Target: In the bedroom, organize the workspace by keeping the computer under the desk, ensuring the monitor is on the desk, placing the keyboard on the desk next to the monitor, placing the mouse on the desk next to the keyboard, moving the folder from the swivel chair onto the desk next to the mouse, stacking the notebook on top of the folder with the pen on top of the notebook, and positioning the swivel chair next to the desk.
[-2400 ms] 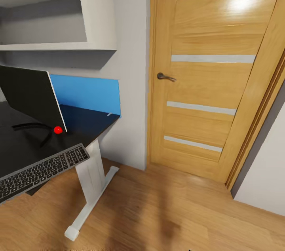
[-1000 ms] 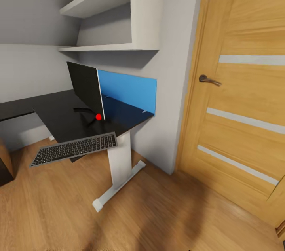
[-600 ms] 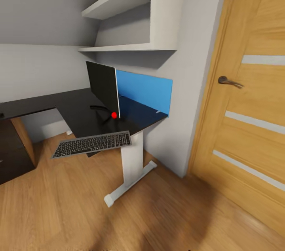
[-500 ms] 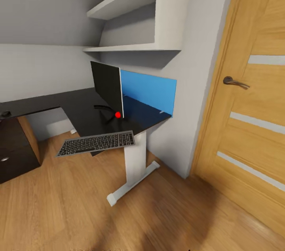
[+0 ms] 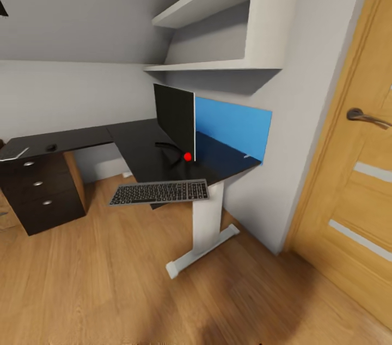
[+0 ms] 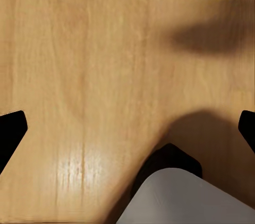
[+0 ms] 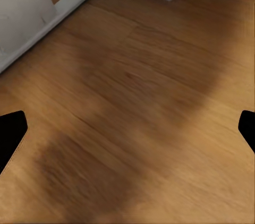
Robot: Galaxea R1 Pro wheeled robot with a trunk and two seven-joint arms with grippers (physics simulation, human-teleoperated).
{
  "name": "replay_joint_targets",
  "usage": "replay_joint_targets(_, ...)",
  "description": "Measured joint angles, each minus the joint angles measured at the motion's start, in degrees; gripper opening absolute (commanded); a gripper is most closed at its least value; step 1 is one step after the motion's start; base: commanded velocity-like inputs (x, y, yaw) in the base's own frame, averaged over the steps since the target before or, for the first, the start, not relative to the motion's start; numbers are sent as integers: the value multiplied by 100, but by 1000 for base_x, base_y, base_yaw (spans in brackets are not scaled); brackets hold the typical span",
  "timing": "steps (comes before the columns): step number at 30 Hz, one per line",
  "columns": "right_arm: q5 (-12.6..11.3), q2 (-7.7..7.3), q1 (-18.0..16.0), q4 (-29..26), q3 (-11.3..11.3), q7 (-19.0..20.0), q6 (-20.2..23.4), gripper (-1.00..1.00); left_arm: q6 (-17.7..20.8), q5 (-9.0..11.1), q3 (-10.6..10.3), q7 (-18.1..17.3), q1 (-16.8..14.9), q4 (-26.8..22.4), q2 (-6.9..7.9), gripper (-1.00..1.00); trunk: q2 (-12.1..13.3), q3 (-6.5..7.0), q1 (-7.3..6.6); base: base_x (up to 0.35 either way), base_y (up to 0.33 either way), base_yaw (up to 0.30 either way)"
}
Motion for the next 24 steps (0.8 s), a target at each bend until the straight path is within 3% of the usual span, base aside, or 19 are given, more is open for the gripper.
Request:
replay_joint_targets(6, 0, 0, 1, 0, 0, 0, -1, 100, 1, -2, -3, -1, 0, 0, -11, 100, 0, 0, 0, 0, -78, 285)
replay_joint_targets(12, -1, -1, 1, 1, 1, 0, -3, 100, 2, -2, -11, 0, 0, 1, -34, 100, 0, -1, 0, 0, -252, 257)
replay_joint_targets(20, -8, 2, 1, -8, 0, 0, -4, 100, 0, -2, -14, 0, 0, 0, -35, 100, 0, -4, 0, 0, -80, 30)
replay_joint_targets(23, 11, -42, -5, -366, -15, 0, -26, 100, -50, -4, 19, -2, 0, 1, -35, 100, 0, -4, 0, 0, 0, 0)
replay_joint_targets(24, -35, -182, -76, -947, -69, -38, 93, 100, -245, 11, 37, 0, 0, -1, -35, 100, 0, -5, 0, 0, 0, 0)
